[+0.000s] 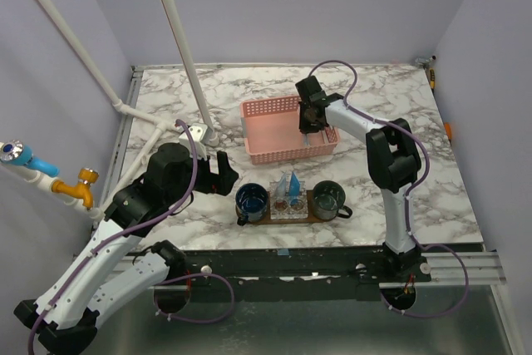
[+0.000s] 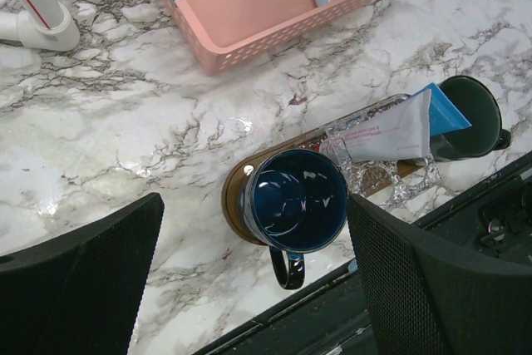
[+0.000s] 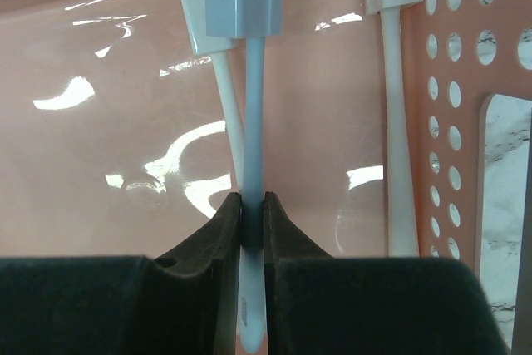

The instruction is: Prepare toiletry sets of a toothbrush and toothpaste on the tray

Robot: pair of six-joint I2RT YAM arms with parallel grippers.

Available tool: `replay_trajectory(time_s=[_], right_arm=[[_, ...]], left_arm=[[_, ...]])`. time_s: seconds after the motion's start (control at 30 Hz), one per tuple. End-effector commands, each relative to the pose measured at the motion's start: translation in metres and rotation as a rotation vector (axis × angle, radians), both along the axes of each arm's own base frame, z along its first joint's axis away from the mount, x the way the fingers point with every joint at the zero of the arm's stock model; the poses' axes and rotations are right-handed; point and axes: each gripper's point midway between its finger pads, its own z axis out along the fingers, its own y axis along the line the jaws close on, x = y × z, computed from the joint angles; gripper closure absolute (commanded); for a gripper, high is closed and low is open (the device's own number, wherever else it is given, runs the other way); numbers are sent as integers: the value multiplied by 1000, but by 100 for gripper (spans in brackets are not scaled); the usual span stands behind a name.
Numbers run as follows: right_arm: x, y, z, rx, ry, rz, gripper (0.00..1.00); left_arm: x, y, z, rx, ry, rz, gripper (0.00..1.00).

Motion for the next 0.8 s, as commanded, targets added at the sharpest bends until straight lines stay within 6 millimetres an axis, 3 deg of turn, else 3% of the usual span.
replay_trajectory(time_s=[0.0, 0.17, 0.37, 0.77], right_arm=[[-1, 3, -12, -10, 6, 7, 84], [0, 3, -8, -7, -6, 5, 74], [3, 5, -3, 2, -19, 7, 74], [2, 7, -14, -1, 0, 6, 76]], left_arm=[[3, 4, -4, 18, 3, 19, 10], [3, 4, -4, 18, 3, 19, 10], [3, 4, -5, 19, 4, 20, 10], [3, 4, -5, 21, 5, 18, 10]])
